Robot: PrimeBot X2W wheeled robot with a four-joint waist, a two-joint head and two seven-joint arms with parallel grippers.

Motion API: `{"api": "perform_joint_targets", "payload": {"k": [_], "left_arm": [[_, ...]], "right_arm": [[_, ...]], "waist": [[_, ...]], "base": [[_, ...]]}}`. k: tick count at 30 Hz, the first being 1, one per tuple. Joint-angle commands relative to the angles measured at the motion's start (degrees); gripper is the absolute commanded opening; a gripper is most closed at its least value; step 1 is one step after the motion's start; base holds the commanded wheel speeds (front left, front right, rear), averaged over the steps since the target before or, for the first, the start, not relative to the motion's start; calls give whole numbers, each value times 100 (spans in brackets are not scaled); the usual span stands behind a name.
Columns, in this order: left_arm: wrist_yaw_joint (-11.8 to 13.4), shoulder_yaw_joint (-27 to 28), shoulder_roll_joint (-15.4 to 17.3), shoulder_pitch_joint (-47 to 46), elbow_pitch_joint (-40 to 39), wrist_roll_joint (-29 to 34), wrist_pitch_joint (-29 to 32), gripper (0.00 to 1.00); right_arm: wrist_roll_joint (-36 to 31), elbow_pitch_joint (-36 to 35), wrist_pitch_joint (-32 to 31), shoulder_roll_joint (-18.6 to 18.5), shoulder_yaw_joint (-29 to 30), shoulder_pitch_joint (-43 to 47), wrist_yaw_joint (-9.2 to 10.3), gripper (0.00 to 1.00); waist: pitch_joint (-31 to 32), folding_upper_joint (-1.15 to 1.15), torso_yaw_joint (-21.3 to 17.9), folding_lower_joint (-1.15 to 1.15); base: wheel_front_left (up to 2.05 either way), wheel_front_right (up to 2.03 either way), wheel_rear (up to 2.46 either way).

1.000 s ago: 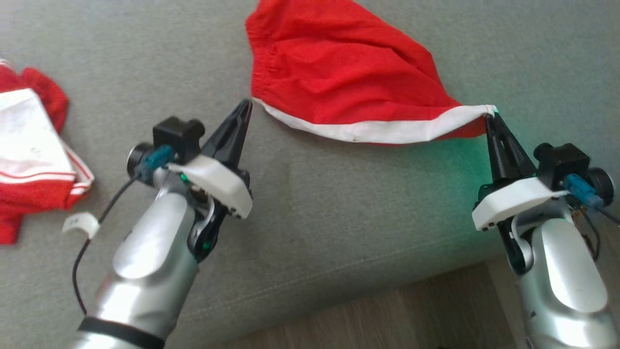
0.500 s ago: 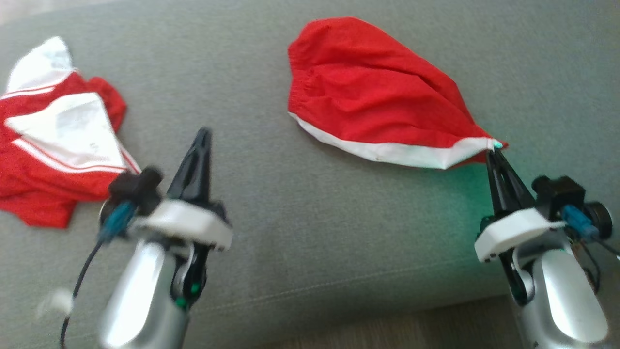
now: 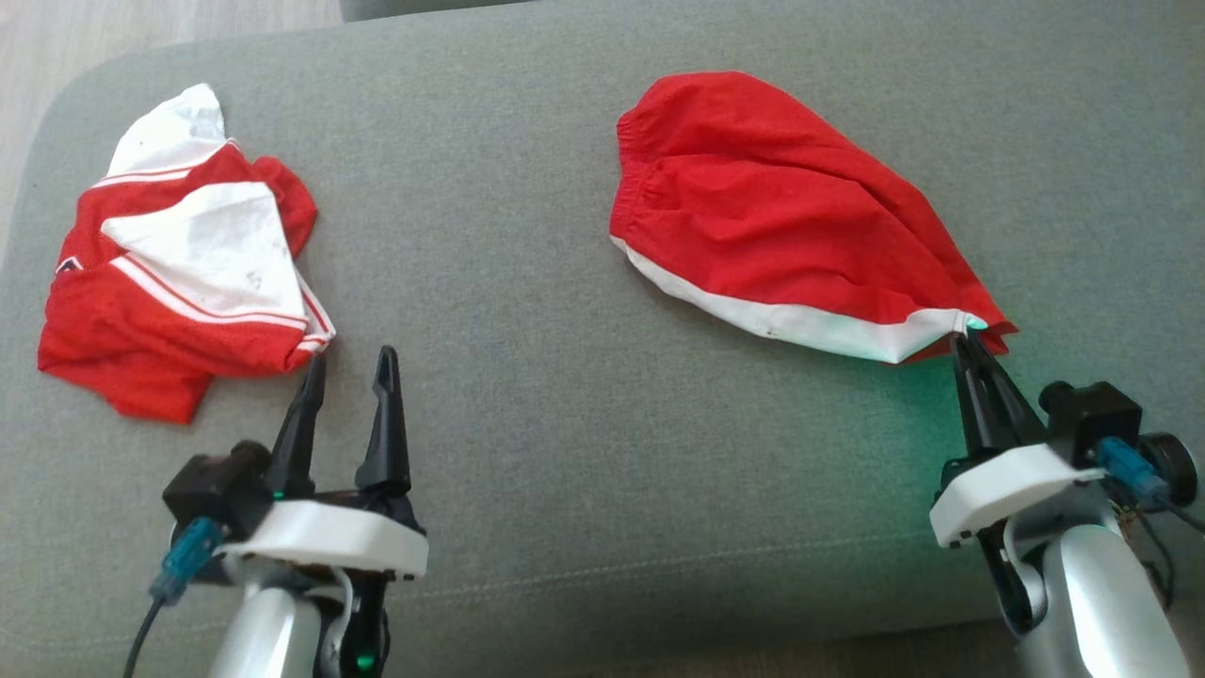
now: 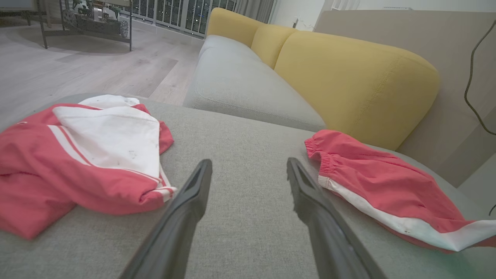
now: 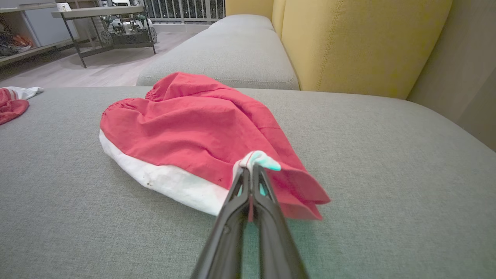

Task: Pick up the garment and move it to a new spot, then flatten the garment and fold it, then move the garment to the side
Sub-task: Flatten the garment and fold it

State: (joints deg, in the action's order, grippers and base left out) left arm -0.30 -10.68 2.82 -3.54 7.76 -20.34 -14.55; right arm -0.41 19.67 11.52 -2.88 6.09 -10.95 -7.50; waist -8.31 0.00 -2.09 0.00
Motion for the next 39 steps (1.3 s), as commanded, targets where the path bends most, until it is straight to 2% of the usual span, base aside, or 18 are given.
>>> {"api": "perform_joint_targets", "payload": {"k": [1,6,11,23,32,39], "left_arm": [[45,130,8,-264,-190,-10,-45,100],[21,-6,7,-317,-63,-83,-45,100],[-152,-298,7,-562,583,1,-45,100],[-633,-1037,17,-2635,2395,16,89,100],[-714,-1474,100,-3842,3392,-256,97,100],[-717,-2277,272,-4142,3446,-749,42,100]], "right_arm": [[43,-208,3,1,-147,-87,1,0],[113,-260,-9,1,-215,-130,1,0],[180,-283,15,1,-305,-212,1,0],[319,-352,122,1,-625,-781,1,0],[312,-278,217,1,-707,-1086,1,0],[318,-191,265,1,-739,-1184,1,0]], "waist": [[-5,0,-12,0],[-86,0,-112,0],[-311,0,-296,0],[-1348,0,-792,0],[-1724,0,-980,0],[-1766,0,-1053,0]], "base": [[0,0,0],[0,0,0],[0,0,0],[0,0,0],[0,0,0],[0,0,0]]}}
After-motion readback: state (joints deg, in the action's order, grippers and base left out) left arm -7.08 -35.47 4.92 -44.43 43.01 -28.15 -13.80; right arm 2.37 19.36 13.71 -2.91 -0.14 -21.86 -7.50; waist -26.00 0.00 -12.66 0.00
